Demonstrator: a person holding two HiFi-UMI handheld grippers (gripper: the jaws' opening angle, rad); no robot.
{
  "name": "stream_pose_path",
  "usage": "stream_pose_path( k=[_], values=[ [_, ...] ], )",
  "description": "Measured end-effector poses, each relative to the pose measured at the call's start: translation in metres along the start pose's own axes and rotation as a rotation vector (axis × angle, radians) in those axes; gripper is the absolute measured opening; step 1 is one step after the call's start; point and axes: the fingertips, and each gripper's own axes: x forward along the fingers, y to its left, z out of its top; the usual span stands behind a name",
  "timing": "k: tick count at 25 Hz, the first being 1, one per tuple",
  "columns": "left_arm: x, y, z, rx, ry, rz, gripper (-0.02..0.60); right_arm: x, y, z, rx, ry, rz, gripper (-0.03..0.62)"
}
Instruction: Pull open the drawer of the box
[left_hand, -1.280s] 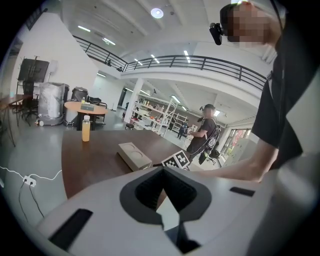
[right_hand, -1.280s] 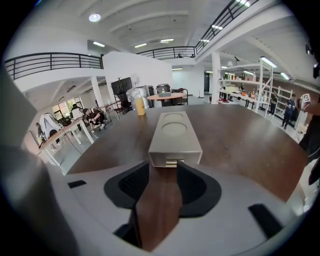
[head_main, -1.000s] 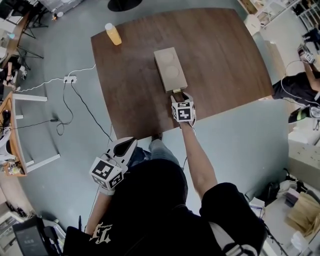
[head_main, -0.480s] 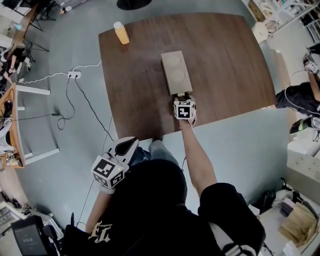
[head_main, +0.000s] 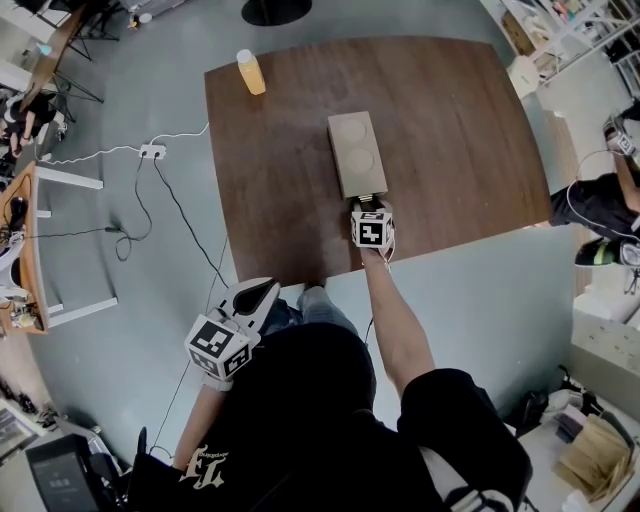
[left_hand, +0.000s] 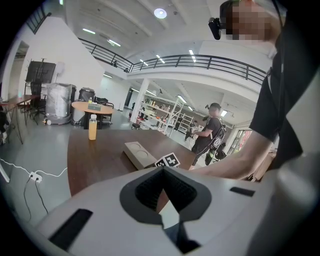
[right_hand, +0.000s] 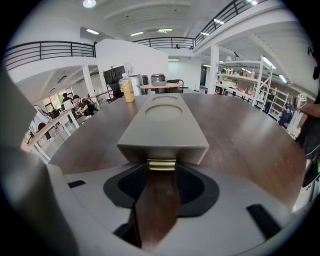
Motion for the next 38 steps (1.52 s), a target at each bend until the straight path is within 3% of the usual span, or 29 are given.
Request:
stream_pose_path(
  k=[38],
  values=[
    [0.025,-0.014,0.001,-0.005,-0.004,-0.081,0.005,-0.075,0.007,-0.086,0.005,0.094,-0.003,0.156]
  ],
)
